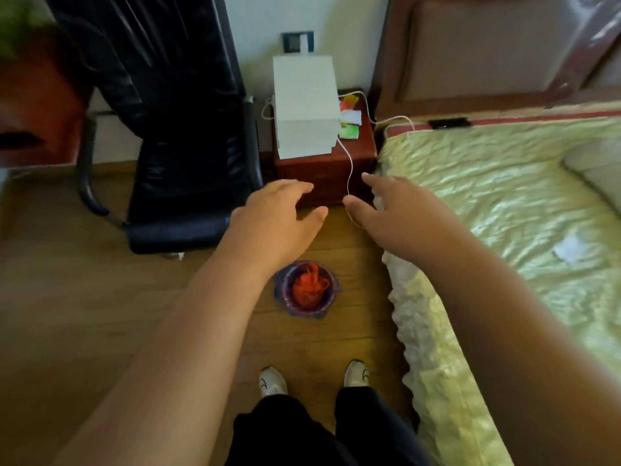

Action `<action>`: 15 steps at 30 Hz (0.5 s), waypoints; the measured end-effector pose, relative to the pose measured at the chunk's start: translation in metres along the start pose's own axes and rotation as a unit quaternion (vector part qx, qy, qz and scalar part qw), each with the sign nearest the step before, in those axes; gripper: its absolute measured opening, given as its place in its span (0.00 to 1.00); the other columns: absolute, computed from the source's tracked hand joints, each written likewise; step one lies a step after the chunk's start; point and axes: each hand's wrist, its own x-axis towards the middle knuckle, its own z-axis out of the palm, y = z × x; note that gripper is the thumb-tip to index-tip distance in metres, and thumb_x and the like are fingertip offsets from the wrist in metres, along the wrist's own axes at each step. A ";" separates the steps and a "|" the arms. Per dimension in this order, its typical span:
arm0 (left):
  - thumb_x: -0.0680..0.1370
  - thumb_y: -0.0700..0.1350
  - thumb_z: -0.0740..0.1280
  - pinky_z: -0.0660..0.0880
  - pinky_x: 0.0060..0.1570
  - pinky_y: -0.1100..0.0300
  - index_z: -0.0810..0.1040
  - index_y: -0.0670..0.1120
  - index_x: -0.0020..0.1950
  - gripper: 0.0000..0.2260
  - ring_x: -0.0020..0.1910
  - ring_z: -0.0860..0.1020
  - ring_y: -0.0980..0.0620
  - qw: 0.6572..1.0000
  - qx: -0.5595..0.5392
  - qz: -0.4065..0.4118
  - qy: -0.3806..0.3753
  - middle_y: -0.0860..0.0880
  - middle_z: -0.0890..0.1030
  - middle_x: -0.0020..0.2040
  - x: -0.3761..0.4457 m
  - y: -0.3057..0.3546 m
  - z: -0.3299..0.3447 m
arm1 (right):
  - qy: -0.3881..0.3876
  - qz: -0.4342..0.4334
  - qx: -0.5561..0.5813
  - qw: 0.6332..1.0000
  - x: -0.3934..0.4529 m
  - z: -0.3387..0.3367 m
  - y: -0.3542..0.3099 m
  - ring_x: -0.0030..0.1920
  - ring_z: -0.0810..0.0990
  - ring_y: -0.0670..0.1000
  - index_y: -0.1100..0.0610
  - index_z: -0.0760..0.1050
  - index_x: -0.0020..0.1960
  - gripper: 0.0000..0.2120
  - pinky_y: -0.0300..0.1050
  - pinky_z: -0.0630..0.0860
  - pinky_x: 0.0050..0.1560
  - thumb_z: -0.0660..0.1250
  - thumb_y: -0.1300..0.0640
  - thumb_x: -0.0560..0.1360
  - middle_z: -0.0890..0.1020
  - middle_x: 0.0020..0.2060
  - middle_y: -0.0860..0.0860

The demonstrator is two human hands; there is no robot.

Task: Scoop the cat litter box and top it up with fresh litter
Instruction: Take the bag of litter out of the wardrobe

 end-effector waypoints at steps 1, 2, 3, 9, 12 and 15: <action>0.81 0.63 0.62 0.70 0.70 0.41 0.67 0.59 0.76 0.25 0.73 0.68 0.52 1.000 0.005 0.015 0.010 0.55 0.68 0.76 -0.011 0.018 -0.016 | 0.010 -0.010 -0.007 1.000 -0.014 -0.023 -0.004 0.73 0.71 0.55 0.43 0.63 0.78 0.34 0.59 0.72 0.69 0.57 0.29 0.77 0.70 0.75 0.48; 0.81 0.63 0.61 0.70 0.69 0.42 0.67 0.59 0.76 0.25 0.73 0.69 0.53 0.999 0.012 0.032 0.024 0.56 0.69 0.76 -0.020 0.035 -0.030 | 0.020 -0.021 -0.013 1.000 -0.027 -0.046 -0.007 0.72 0.71 0.55 0.44 0.64 0.78 0.33 0.58 0.73 0.69 0.58 0.30 0.77 0.71 0.75 0.48; 0.81 0.63 0.61 0.70 0.69 0.42 0.67 0.59 0.76 0.24 0.72 0.70 0.53 0.998 0.021 0.048 0.038 0.56 0.70 0.75 -0.027 0.051 -0.042 | 0.032 -0.029 -0.019 0.999 -0.040 -0.067 -0.008 0.72 0.72 0.54 0.44 0.65 0.77 0.33 0.56 0.73 0.68 0.59 0.31 0.77 0.72 0.74 0.48; 0.81 0.63 0.60 0.71 0.69 0.41 0.65 0.60 0.77 0.25 0.73 0.69 0.51 0.995 0.023 0.084 0.058 0.55 0.67 0.77 -0.048 0.125 -0.091 | 0.127 -0.028 -0.039 0.991 -0.096 -0.159 0.009 0.74 0.69 0.53 0.45 0.61 0.79 0.36 0.58 0.71 0.71 0.58 0.29 0.76 0.69 0.76 0.46; 0.81 0.63 0.59 0.69 0.72 0.42 0.64 0.61 0.77 0.24 0.75 0.67 0.51 0.989 0.026 0.121 0.081 0.56 0.67 0.77 -0.045 0.164 -0.099 | 0.163 -0.006 -0.035 0.986 -0.115 -0.181 0.023 0.75 0.68 0.53 0.45 0.60 0.79 0.36 0.59 0.70 0.72 0.57 0.29 0.77 0.68 0.77 0.46; 0.81 0.64 0.58 0.68 0.72 0.42 0.64 0.61 0.77 0.24 0.75 0.66 0.51 0.981 0.020 0.173 0.081 0.57 0.67 0.77 -0.039 0.191 -0.099 | 0.186 0.036 -0.031 0.981 -0.131 -0.193 0.040 0.74 0.69 0.51 0.44 0.60 0.79 0.34 0.57 0.71 0.70 0.57 0.30 0.77 0.67 0.77 0.44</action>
